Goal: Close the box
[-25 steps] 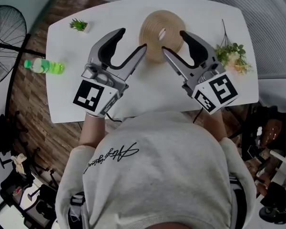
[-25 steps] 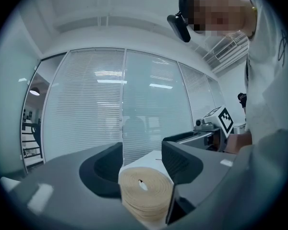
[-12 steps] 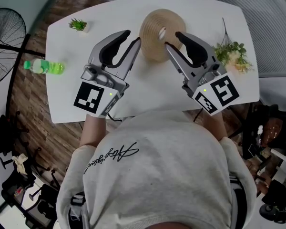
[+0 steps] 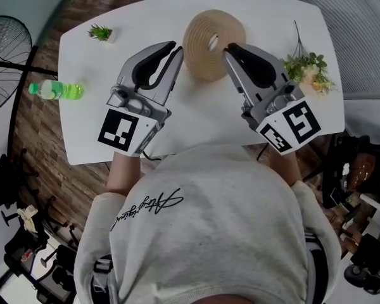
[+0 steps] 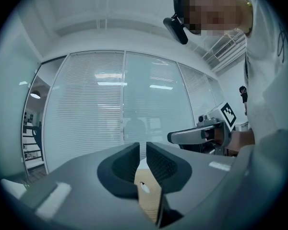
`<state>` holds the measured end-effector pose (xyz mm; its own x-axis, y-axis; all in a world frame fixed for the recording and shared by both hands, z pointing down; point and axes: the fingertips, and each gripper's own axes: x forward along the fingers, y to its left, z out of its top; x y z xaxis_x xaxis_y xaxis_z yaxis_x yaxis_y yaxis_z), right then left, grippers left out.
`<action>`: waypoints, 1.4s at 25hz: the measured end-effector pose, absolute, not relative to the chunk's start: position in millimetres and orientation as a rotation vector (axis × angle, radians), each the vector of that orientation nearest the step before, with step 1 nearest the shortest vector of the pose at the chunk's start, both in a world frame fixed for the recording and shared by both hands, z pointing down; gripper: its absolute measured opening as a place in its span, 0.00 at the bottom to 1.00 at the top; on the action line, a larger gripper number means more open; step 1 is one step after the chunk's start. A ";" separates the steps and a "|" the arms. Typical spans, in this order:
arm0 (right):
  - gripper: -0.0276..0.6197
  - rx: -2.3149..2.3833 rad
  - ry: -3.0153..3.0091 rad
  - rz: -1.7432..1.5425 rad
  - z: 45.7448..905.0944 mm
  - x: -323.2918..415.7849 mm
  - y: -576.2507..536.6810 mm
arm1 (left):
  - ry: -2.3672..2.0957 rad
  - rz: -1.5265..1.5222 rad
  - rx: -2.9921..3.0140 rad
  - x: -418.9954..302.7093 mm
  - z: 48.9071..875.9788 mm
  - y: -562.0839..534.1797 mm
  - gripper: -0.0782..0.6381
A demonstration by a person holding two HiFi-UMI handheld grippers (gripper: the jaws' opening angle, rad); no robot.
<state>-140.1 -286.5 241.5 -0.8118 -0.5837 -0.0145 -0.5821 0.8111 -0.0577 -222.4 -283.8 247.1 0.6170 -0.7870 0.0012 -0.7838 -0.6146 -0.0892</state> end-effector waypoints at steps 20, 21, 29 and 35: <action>0.05 -0.959 2.973 -0.072 244.6 -138.4 -287.3 | 1.311 -0.027 -2.744 -213.8 242.1 -281.7 0.11; 0.05 -0.960 2.975 -0.070 244.8 -138.9 -287.5 | 1.314 -0.020 -2.745 -214.1 241.7 -282.1 0.11; 0.05 -0.961 2.980 -0.043 242.8 -143.1 -287.0 | 1.320 -0.018 -2.738 -217.1 241.4 -283.5 0.11; 0.05 -0.973 2.977 -0.052 243.4 -140.2 -288.4 | 1.317 -0.027 -2.739 -216.4 243.4 -284.1 0.11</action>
